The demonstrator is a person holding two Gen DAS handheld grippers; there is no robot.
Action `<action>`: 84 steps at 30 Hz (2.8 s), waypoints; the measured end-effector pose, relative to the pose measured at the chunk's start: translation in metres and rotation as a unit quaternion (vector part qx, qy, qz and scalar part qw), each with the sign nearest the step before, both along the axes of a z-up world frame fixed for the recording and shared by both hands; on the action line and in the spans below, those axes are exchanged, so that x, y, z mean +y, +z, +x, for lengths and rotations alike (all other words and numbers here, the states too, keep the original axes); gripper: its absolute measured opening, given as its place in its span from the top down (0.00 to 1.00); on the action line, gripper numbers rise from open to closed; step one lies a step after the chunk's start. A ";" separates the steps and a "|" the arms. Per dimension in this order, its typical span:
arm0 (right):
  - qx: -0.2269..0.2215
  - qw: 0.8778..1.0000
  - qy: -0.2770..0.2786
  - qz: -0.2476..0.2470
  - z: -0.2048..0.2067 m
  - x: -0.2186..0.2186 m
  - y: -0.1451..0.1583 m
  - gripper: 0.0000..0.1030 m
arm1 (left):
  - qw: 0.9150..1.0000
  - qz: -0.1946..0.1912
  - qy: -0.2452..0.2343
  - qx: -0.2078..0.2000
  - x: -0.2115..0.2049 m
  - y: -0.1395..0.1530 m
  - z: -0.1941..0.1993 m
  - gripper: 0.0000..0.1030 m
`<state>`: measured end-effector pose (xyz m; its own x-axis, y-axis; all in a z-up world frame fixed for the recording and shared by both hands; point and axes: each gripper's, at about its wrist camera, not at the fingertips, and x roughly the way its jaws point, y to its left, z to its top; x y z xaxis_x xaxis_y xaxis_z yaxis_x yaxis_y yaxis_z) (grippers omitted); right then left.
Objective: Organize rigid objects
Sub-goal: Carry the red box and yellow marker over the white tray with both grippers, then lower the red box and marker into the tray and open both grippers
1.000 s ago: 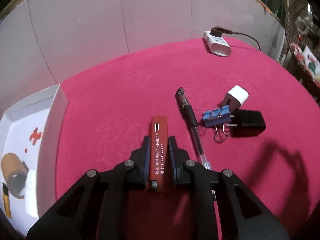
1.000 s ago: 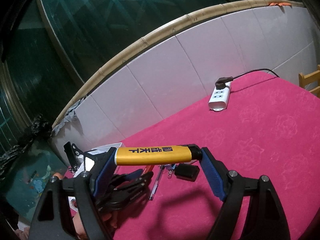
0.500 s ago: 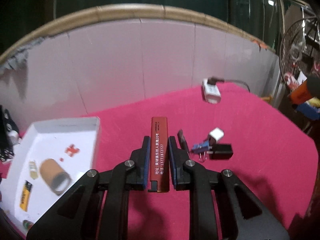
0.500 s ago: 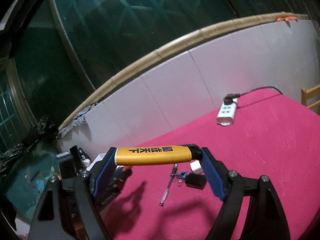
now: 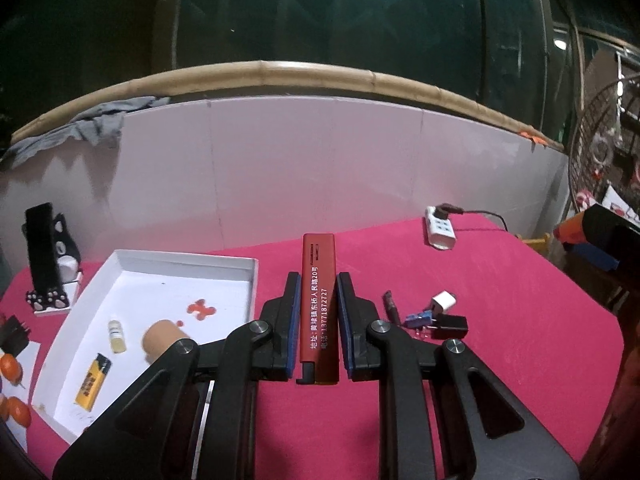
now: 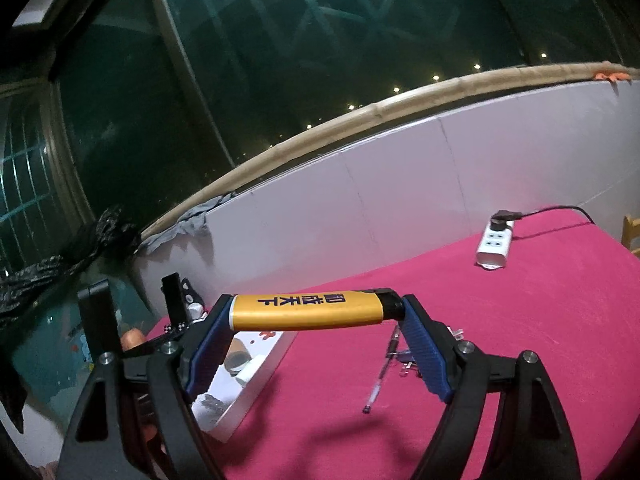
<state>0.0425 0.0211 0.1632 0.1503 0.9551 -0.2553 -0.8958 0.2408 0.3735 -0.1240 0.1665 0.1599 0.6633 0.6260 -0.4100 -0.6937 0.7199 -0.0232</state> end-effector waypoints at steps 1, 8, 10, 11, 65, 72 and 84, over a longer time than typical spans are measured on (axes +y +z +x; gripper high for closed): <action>-0.003 1.000 0.003 -0.001 -0.002 0.003 0.002 0.20 | 1.000 0.000 0.004 -0.004 0.001 0.001 -0.005 0.84; -0.033 0.999 0.027 -0.010 -0.026 0.024 0.013 0.20 | 0.999 0.001 0.036 -0.027 0.014 0.005 -0.040 0.84; -0.041 0.998 0.035 -0.013 -0.034 0.033 0.016 0.20 | 0.998 0.001 0.046 -0.032 0.019 0.006 -0.050 0.84; -0.044 0.998 0.039 -0.014 -0.038 0.038 0.017 0.20 | 0.998 -0.001 0.051 -0.035 0.022 0.006 -0.056 0.84; -0.047 0.969 0.099 -0.222 -0.110 0.279 -0.080 0.20 | 0.980 -0.113 0.161 -0.044 0.127 -0.072 -0.179 0.84; -0.044 0.967 0.102 -0.227 -0.112 0.285 -0.091 0.19 | 0.980 -0.109 0.159 -0.044 0.127 -0.073 -0.177 0.84; -0.098 0.972 0.098 -0.190 -0.130 0.260 -0.077 0.00 | 0.972 -0.069 0.217 -0.055 0.117 -0.057 -0.188 0.00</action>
<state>-0.0878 0.2812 0.0863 0.0554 0.8129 -0.5798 -0.9835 0.1446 0.1087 -0.3119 0.2839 0.1030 0.3946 0.8005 -0.4511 -0.9189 0.3453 -0.1909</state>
